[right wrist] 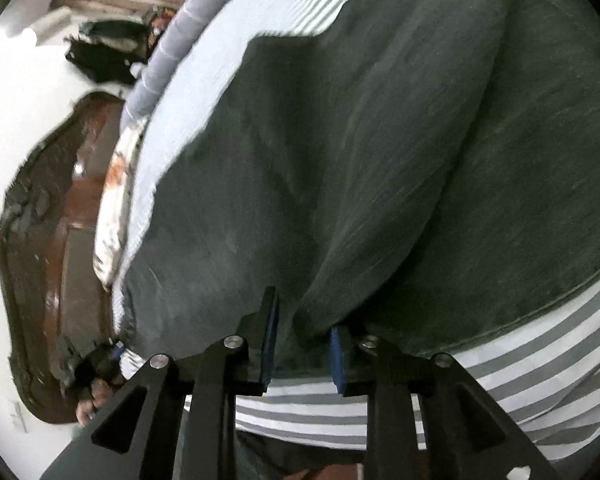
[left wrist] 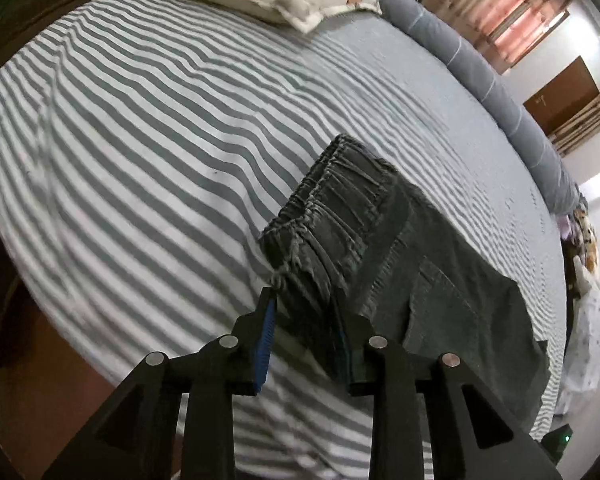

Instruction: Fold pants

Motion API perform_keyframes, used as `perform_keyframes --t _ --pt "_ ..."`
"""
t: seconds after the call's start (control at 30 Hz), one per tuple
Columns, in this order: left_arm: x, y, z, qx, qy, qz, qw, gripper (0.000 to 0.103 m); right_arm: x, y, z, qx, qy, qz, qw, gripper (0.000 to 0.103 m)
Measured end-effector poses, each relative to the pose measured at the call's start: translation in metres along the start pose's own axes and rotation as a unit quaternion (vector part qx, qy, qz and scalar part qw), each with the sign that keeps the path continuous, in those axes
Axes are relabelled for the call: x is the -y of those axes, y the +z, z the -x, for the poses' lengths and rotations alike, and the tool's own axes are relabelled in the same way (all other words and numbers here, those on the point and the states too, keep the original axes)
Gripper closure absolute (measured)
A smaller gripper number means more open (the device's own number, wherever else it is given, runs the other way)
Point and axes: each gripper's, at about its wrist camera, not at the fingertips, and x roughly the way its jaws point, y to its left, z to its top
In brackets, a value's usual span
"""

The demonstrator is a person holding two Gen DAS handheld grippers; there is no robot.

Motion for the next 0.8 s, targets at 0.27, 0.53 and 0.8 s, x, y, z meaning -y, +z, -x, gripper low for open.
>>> perform_keyframes --t 0.27,0.53,0.8 --pt "0.087 -0.059 0.049 0.012 -0.079 -0.111 0.9906 0.074 0.018 0.022 0.017 0.033 0.06 -0.048 0.996 0.081" --pt "0.2 -0.14 0.017 -0.12 -0.187 -0.159 0.9619 0.072 0.013 0.036 0.014 0.022 0.058 -0.033 0.998 0.083" --pt "0.283 -0.208 0.008 -0.062 -0.123 -0.355 0.9247 0.071 0.015 0.046 0.014 -0.004 0.062 -0.031 0.998 0.089"
